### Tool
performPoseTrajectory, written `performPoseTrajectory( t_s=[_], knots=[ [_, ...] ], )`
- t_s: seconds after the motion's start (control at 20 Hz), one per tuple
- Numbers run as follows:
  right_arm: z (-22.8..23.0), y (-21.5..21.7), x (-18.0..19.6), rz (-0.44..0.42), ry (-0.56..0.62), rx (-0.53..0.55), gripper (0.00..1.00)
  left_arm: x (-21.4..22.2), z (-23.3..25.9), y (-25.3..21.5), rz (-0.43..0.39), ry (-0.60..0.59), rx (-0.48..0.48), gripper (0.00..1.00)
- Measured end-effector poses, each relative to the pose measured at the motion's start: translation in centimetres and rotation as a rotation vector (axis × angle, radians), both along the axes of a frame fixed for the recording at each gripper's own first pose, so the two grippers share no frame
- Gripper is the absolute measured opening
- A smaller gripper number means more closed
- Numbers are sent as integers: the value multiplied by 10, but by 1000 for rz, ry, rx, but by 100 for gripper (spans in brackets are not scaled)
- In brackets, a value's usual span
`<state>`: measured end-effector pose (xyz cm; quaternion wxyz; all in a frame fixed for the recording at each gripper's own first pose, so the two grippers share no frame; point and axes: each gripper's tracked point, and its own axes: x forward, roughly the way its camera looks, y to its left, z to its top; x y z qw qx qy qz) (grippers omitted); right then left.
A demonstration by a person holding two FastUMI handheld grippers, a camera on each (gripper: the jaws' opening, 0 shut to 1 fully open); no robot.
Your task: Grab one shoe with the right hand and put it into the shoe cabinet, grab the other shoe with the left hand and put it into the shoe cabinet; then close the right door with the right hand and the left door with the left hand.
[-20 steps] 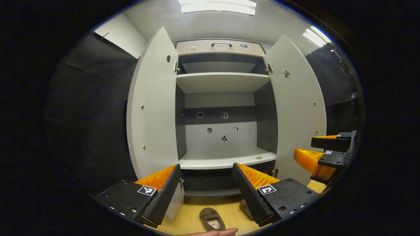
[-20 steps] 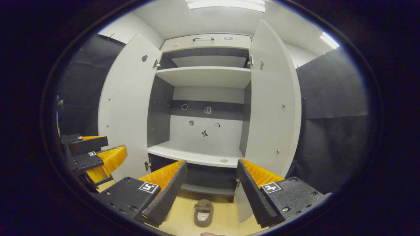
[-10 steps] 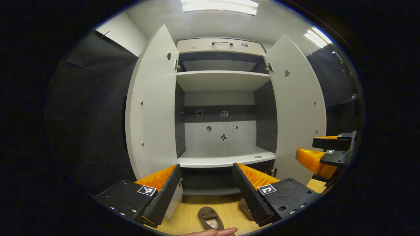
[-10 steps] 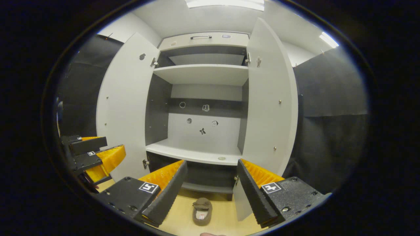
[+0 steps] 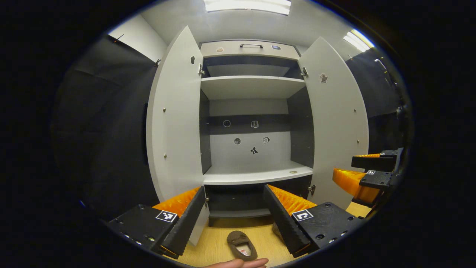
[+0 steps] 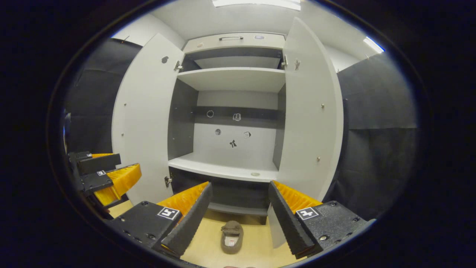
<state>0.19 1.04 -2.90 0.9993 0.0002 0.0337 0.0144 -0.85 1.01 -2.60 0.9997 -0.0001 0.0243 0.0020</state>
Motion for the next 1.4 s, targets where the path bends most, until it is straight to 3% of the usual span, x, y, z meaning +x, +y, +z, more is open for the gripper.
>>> performPoseTrajectory(
  t_s=[0.3, 0.55, 0.75, 0.95, 1.25, 1.35, 1.4],
  knots=[
    [-51, 20, 13, 66, 82, -25, 100, -11, -27, 16, 43, 69, 25, 96],
    [-143, 27, 42, 103, 193, -16, 99, -15, -59, 36, 126, 73, 62, 96],
    [-226, 38, 63, 135, 293, -5, 99, -23, -106, 44, 169, 159, 98, 96],
    [-289, 57, 91, 177, 337, -18, 99, -35, -162, 41, 182, 227, 77, 96],
    [-358, 69, 109, 155, 453, 5, 98, -48, -214, 41, 228, 324, 66, 96],
    [-355, 65, 118, 139, 417, -33, 97, -48, -215, 43, 242, 331, 52, 96],
    [-359, 60, 120, 116, 438, -54, 88, -49, -215, 42, 247, 337, 42, 96]
  ],
)
